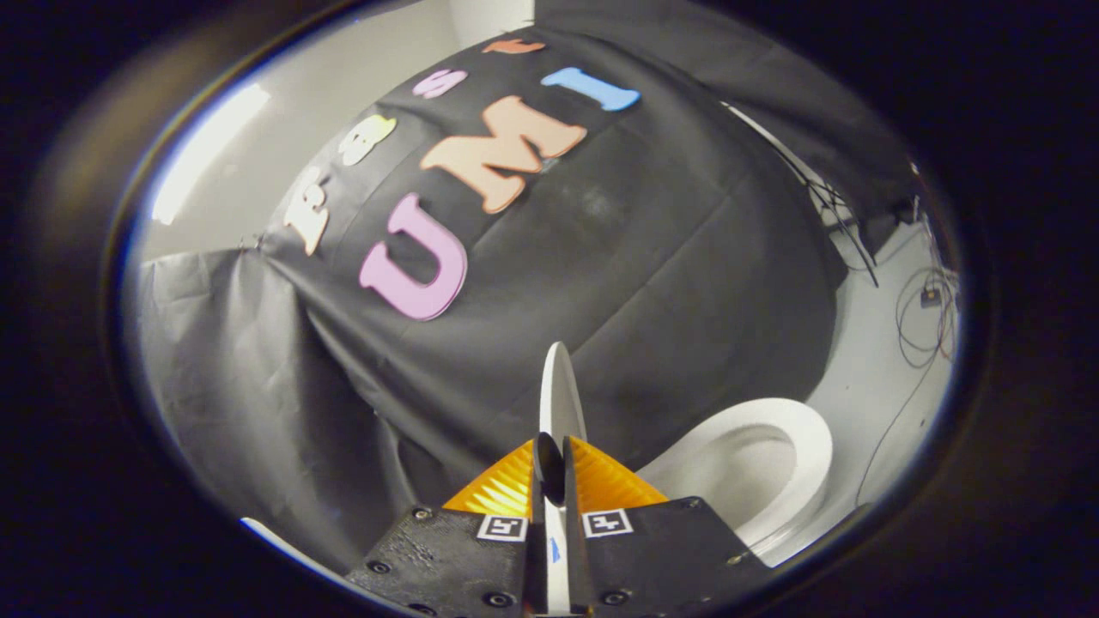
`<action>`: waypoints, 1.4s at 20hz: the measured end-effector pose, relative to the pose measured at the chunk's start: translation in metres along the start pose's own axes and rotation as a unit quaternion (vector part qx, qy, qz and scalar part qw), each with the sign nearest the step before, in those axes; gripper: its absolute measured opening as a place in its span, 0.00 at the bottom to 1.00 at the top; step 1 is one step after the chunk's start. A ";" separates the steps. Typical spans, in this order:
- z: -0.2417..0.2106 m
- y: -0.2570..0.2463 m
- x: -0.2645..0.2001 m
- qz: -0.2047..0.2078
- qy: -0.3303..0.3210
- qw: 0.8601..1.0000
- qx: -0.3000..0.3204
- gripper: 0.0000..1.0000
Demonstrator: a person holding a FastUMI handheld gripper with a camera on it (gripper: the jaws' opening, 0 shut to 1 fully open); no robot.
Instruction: Open the toilet lid.
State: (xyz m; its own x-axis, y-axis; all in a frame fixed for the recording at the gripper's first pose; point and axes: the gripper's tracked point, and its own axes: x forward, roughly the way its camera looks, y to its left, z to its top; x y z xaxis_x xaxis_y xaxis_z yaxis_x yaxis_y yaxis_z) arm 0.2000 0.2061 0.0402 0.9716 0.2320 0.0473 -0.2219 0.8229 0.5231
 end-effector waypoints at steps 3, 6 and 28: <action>-0.007 0.030 0.000 0.005 0.016 0.999 -0.034 0.09; -0.016 0.065 0.005 0.021 0.030 0.995 -0.089 0.09; -0.126 0.218 0.042 0.156 0.127 0.896 -0.395 0.11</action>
State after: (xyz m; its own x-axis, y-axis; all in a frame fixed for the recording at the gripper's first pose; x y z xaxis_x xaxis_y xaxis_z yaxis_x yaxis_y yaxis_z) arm 0.1820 0.4603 0.0486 0.8240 0.5429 -0.1619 -0.5665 0.7845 -0.2521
